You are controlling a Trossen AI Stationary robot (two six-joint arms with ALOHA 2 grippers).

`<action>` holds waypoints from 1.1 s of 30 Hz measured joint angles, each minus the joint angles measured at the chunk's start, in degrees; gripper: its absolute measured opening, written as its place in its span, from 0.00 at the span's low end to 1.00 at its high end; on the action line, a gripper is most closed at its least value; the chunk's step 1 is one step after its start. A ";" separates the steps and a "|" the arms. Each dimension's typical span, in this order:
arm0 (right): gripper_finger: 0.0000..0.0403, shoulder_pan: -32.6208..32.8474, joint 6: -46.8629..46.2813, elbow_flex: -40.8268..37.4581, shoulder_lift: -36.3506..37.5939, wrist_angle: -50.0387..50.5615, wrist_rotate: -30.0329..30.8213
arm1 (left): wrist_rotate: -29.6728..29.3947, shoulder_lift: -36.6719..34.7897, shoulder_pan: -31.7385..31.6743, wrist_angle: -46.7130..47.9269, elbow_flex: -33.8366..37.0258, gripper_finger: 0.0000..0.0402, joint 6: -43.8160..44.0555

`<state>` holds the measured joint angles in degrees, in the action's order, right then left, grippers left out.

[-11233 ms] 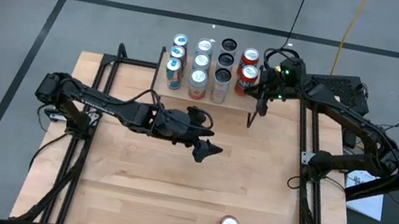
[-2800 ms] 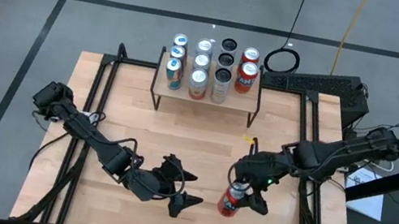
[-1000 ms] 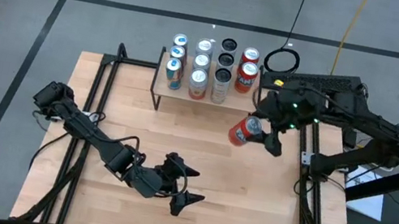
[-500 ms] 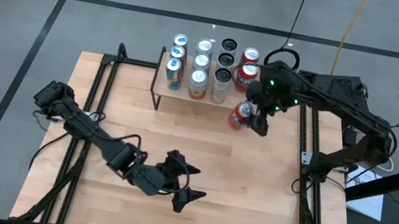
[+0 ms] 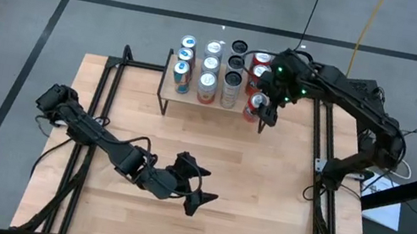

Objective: Place canned beverage on shelf
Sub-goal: Put the red soda can aligned with the other red soda can on the shelf

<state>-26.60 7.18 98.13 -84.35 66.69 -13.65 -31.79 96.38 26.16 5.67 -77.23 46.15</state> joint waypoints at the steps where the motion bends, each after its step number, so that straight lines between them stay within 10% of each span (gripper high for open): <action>1: 0.72 -0.54 0.46 0.00 -0.30 0.01 0.00 | 0.00 0.00 0.01 0.00 0.00 1.00 0.00; 33: 0.72 -4.19 5.95 -0.04 -2.82 -1.05 0.02 | 0.02 0.00 -0.97 0.98 -0.01 1.00 0.00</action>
<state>-30.79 13.14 98.08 -87.17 65.64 -13.63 -31.77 96.38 25.19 6.66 -77.24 46.15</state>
